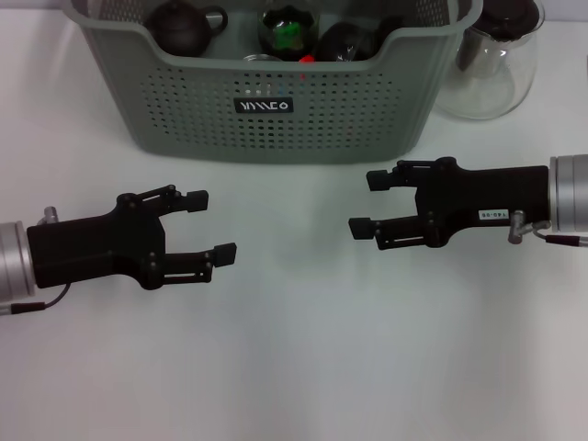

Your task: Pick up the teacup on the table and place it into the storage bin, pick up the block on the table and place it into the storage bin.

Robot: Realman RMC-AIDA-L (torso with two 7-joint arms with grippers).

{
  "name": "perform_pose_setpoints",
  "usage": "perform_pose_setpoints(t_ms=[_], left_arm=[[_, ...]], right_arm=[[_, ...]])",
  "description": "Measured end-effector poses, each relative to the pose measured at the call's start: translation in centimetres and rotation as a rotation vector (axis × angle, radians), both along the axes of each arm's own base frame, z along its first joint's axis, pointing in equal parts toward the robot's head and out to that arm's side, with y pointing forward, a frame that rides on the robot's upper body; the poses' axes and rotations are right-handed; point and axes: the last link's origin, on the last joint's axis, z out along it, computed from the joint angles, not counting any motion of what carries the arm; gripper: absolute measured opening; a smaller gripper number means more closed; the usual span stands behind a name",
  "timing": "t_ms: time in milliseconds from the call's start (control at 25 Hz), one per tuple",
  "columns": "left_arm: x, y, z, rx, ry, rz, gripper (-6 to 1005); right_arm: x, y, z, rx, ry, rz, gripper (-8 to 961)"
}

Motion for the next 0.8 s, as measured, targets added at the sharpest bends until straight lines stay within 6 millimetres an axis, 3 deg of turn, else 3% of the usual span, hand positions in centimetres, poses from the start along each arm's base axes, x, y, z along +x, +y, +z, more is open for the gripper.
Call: perform_pose_setpoints(t_ms=[800], left_arm=[[0.01, 0.00, 0.04, 0.001, 0.004, -0.006, 877]], right_arm=[[-0.17, 0.02, -0.12, -0.003, 0.000, 0.004, 858]])
